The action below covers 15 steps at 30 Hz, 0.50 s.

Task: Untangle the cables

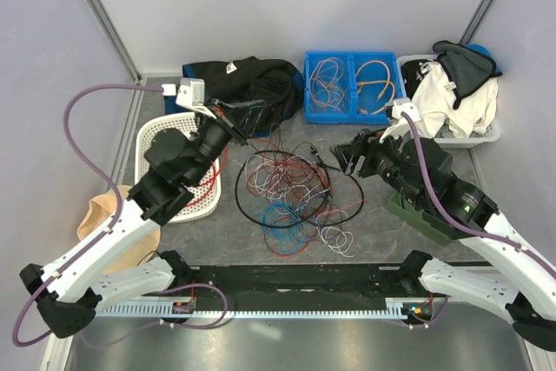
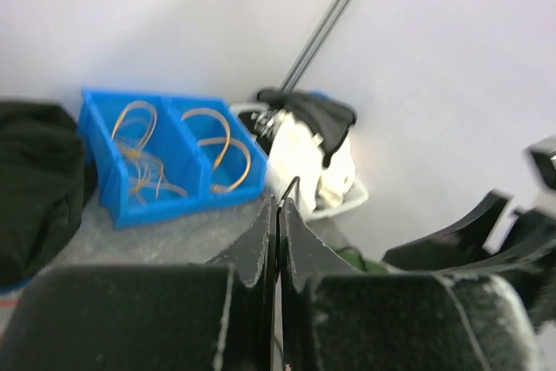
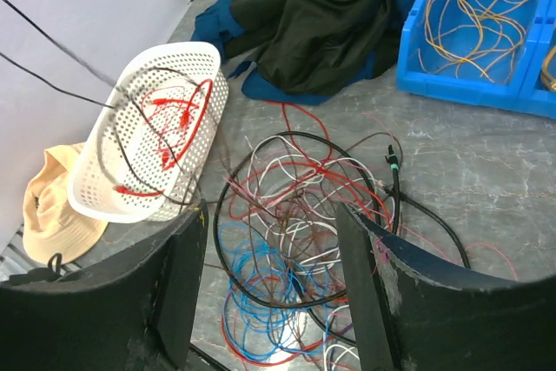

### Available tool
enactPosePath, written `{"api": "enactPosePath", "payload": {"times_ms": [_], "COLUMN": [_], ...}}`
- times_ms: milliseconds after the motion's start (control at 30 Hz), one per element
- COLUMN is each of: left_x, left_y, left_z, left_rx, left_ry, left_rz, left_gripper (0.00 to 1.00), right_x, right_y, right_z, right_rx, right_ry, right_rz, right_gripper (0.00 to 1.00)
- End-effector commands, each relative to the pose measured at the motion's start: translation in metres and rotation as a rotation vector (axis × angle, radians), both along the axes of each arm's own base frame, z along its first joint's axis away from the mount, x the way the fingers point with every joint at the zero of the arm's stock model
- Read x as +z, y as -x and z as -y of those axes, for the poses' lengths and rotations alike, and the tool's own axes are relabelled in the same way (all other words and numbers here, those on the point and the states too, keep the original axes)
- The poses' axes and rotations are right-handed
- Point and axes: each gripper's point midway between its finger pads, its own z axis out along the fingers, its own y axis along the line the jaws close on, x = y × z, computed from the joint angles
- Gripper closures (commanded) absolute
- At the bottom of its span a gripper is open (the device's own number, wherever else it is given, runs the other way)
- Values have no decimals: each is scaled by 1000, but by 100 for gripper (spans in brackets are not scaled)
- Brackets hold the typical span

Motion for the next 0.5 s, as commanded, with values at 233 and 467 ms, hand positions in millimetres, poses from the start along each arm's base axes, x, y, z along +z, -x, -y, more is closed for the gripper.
{"api": "enactPosePath", "payload": {"times_ms": [233, 467], "left_x": [71, 109], "left_y": [6, 15], "left_z": [22, 42], "left_rx": [-109, -218], "left_ry": [-100, -136], "left_rz": [92, 150], "left_gripper": [98, 98], "right_x": [27, 58], "right_y": [-6, -9], "right_z": [-48, -60], "right_rx": [176, 209], "right_ry": [-117, -196], "right_rz": [148, 252], "right_gripper": [35, 35]}}
